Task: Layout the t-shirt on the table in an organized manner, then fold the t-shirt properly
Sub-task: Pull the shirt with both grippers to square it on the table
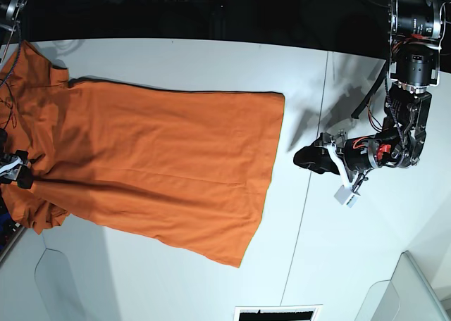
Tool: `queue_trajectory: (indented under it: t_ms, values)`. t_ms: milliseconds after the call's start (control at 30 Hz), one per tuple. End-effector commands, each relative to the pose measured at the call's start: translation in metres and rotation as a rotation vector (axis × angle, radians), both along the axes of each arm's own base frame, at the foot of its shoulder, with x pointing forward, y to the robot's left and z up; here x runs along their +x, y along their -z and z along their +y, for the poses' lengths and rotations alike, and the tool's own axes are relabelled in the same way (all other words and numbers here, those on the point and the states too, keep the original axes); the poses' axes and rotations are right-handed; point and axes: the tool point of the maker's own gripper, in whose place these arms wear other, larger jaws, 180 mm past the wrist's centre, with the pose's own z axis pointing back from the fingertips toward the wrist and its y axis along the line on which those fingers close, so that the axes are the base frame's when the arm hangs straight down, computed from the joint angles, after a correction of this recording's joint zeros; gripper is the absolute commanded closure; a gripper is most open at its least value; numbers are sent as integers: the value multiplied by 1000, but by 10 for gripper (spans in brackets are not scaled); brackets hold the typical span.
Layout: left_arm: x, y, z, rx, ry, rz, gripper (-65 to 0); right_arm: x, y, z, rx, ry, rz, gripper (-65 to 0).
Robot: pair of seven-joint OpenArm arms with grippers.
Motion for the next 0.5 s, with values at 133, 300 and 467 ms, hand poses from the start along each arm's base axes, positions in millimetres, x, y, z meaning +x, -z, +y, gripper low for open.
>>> queue_trajectory:
  t_ms: [133, 300, 467]
  values:
    - [20, -25, 2, -30, -12, -85, -361, -4, -8, -8, 6, 0, 41, -375]
    - [19, -25, 0, -39, -12, -82, -361, -34, 20, -8, 53, 16, 134, -375]
    - [20, -39, -19, -173, -17, -78, -361, -42, 30, -23, 8, 101, 123, -373]
